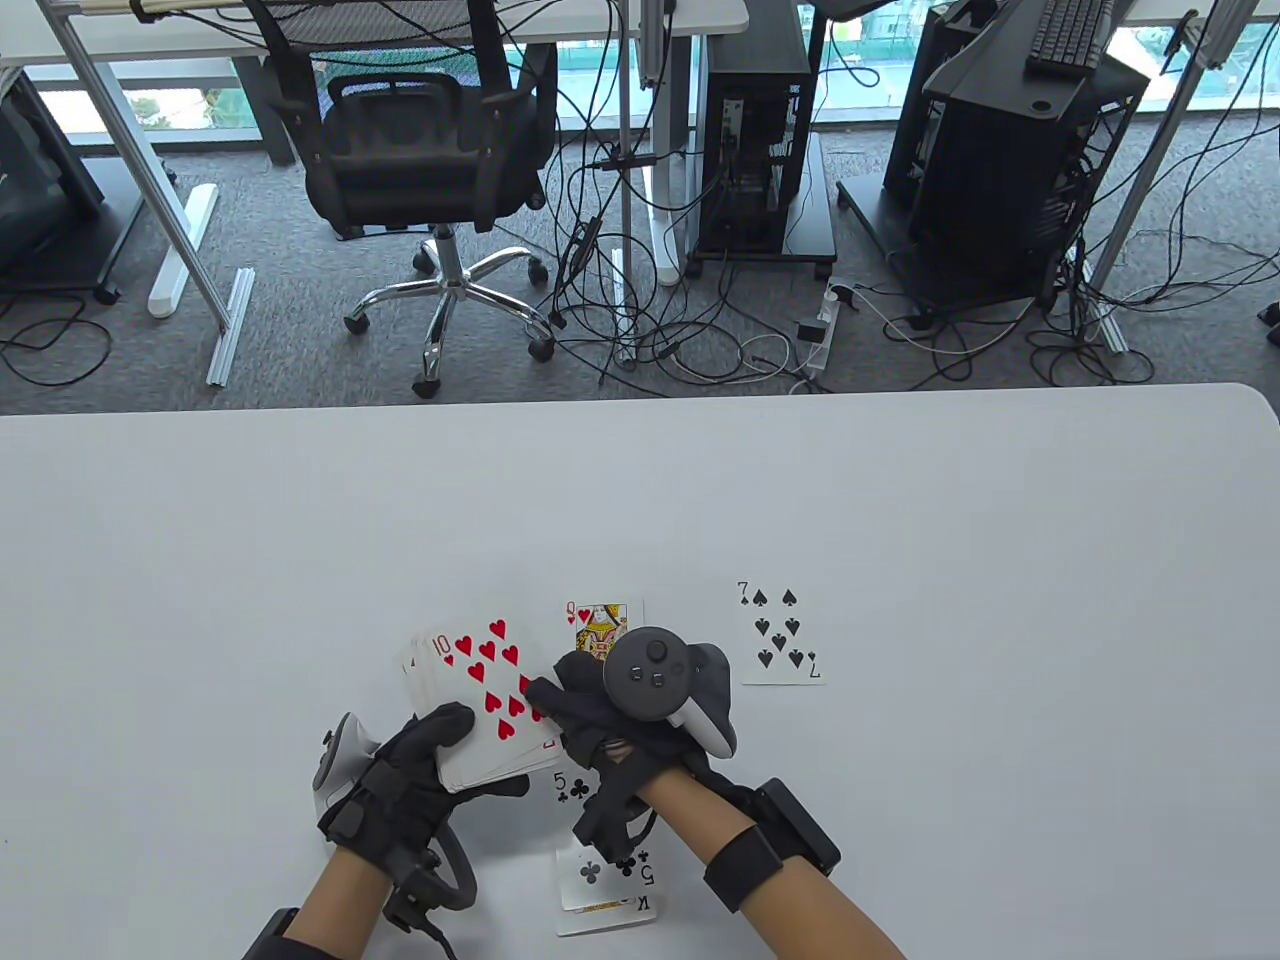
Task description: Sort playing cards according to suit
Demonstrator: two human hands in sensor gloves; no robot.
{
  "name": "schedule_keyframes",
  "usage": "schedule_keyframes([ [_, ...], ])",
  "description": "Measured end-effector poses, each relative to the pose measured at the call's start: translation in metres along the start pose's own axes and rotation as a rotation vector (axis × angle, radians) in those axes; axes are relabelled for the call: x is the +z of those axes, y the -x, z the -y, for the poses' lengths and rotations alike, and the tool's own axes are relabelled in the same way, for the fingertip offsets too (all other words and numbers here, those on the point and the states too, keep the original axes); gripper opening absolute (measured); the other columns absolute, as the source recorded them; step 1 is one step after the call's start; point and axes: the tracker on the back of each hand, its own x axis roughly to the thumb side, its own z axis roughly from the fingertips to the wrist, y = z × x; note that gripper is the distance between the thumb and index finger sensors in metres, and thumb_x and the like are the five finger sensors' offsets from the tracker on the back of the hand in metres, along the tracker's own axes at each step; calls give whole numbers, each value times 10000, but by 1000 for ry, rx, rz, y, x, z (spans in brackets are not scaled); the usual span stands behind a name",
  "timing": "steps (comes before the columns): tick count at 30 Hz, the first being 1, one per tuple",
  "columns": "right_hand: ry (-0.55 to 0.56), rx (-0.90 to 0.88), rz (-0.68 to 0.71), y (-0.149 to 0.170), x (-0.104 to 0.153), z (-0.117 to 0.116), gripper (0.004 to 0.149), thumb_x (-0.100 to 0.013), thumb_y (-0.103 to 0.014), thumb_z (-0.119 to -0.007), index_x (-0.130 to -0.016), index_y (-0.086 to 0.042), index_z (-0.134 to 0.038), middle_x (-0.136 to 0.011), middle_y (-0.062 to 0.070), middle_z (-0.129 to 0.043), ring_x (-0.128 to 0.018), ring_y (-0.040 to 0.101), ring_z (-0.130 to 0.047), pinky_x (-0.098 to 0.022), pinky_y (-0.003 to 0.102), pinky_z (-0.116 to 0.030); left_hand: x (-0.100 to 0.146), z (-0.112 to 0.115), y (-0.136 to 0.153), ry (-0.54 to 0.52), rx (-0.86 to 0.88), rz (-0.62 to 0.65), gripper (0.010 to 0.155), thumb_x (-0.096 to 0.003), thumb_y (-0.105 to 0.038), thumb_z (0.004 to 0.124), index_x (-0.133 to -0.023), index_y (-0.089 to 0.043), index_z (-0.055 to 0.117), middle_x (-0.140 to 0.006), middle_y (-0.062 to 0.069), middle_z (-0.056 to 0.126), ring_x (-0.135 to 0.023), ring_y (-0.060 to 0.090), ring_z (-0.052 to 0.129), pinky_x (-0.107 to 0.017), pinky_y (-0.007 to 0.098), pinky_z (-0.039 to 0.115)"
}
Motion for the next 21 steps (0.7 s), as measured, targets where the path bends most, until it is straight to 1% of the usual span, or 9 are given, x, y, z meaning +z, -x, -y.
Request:
schedule_keyframes([
  [5, 22, -7, -19, 4, -2, 10, 412, -541, -245, -674, -734, 109, -761, -390, 70, -938, -315, 300, -984, -342, 511, -836, 0, 0, 0, 3, 3, 3, 606, -640, -402, 660, -1119, -223, 334, -1142, 93, 508, -942, 439, 706, -536, 481, 822],
  [7, 35, -74, -18, 9, -5, 15, 402, -540, -239, -674, -726, 105, -768, -385, 59, -944, -317, 286, -989, -340, 500, -844, 0, 1, 0, 7, 14, 8, 605, -640, -404, 658, -1119, -224, 334, -1142, 91, 508, -942, 437, 708, -536, 478, 824],
  [9, 65, -181, -61, 13, -10, 22, 395, -542, -233, -672, -721, 105, -770, -381, 53, -943, -303, 282, -992, -337, 495, -846, -1, 1, 0, 8, 28, 13, 604, -642, -405, 657, -1119, -224, 334, -1142, 91, 509, -941, 436, 710, -535, 475, 826],
  [11, 123, -288, -87, 16, -17, 33, 391, -544, -229, -669, -719, 106, -768, -376, 47, -940, -296, 270, -992, -333, 487, -849, -1, 2, -1, 9, 33, 15, 605, -642, -406, 657, -1119, -223, 334, -1141, 89, 510, -941, 434, 711, -534, 474, 827],
  [13, 173, -322, -106, 18, -24, 44, 390, -547, -230, -664, -719, 106, -764, -374, 37, -936, -290, 256, -993, -333, 477, -853, 0, 1, -1, 8, 28, 15, 605, -641, -406, 658, -1119, -223, 336, -1141, 92, 512, -940, 434, 713, -533, 474, 827],
  [15, 220, -326, -118, 21, -29, 52, 392, -551, -233, -659, -718, 106, -761, -374, 27, -935, -286, 241, -994, -331, 465, -858, -1, 1, -1, 7, 26, 16, 604, -643, -407, 657, -1120, -224, 336, -1142, 89, 511, -941, 432, 713, -535, 473, 827],
  [17, 273, -287, -148, 27, -33, 55, 394, -553, -236, -656, -719, 106, -760, -368, 18, -935, -275, 228, -996, -323, 454, -863, -1, 1, -1, 6, 29, 17, 606, -642, -409, 657, -1120, -223, 334, -1142, 90, 511, -942, 431, 711, -534, 472, 828],
  [21, 295, -182, -225, 50, -38, 46, 398, -548, -232, -661, -707, 117, -767, -342, 16, -939, -241, 218, -998, -297, 444, -872, 0, 1, -1, 4, 32, 14, 606, -643, -410, 656, -1120, -225, 331, -1142, 88, 508, -943, 430, 711, -536, 471, 827],
])
